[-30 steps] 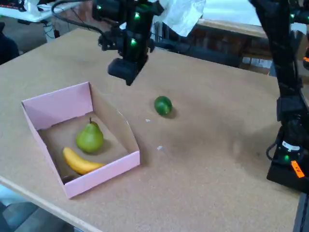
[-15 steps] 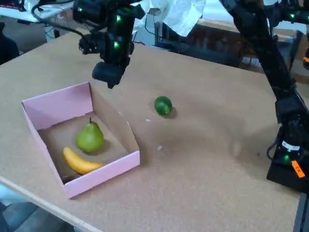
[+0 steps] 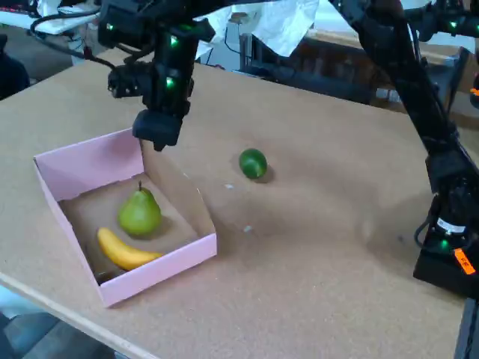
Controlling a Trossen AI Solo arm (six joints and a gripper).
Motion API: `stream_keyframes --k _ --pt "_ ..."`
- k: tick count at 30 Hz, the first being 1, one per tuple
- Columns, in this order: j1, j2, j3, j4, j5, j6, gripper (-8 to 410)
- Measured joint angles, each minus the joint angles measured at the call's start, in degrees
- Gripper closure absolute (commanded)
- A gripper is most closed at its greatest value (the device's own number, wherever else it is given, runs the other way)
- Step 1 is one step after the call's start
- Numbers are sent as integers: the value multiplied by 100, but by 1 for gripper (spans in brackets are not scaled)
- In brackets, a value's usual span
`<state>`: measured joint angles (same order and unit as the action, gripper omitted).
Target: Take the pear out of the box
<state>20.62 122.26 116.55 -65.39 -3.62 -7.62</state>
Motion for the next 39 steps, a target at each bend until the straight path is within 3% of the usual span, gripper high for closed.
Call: stream_keyframes --k 25,39 --pt "221 564 -2 431 -33 66 402" --pt "234 560 0 619 584 479 402"
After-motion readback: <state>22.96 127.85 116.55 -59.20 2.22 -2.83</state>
